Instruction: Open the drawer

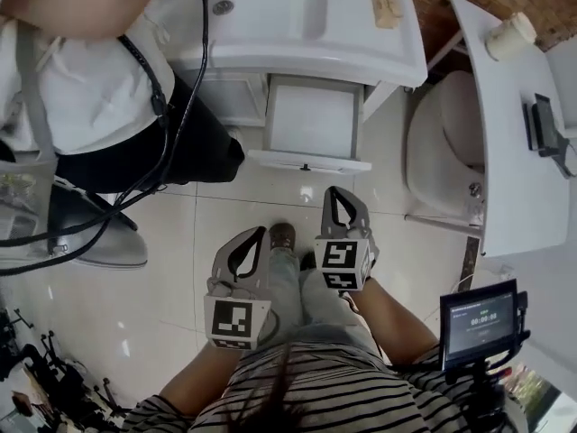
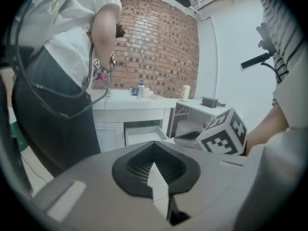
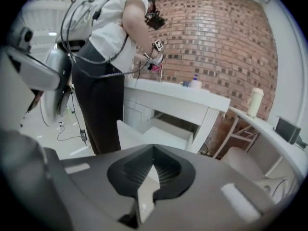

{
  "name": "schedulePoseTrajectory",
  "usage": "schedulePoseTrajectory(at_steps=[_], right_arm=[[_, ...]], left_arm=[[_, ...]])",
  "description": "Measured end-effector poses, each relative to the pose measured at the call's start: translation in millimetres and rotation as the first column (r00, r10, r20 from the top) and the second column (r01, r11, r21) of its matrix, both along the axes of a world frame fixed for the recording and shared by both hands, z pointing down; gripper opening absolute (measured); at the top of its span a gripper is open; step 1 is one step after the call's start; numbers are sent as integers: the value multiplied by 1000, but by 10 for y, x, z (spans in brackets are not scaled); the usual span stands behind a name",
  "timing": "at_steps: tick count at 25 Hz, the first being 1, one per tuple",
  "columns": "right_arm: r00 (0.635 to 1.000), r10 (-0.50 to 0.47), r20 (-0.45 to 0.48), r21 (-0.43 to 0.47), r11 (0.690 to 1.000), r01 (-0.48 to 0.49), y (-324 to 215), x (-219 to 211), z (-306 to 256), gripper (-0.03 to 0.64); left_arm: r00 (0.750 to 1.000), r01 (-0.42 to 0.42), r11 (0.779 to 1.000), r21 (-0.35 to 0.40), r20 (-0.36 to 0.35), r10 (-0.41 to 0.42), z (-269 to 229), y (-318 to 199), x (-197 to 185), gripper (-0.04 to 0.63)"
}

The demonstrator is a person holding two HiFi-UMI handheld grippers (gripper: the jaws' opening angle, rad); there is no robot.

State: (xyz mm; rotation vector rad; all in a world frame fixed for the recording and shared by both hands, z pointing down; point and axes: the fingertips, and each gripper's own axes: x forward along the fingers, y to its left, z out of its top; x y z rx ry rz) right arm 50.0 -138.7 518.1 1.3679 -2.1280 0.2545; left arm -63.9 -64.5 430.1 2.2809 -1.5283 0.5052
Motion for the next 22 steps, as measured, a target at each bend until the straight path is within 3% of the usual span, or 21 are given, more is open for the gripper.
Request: schedulePoseTrajectory(at_steps=[6, 10, 16, 22], right_arm=[[995, -47, 84, 92, 995, 39, 570, 193, -1517, 2], [989, -79, 124, 172, 983, 57, 925, 168, -2194, 2], [989, -81, 122, 256, 966, 47, 1671, -29, -2697, 2], [987, -49, 156, 260, 966, 7, 2710, -424, -2987, 2]], left_arm=[[999, 3, 995, 95, 46, -8, -1023, 380, -29, 15], [998, 3, 986, 169, 60, -13, -1445, 581, -115, 15], [999, -36, 972, 234, 45, 26, -1730, 1156, -273, 15], [994, -104, 956, 274, 11, 105, -1973, 2025, -420, 15]])
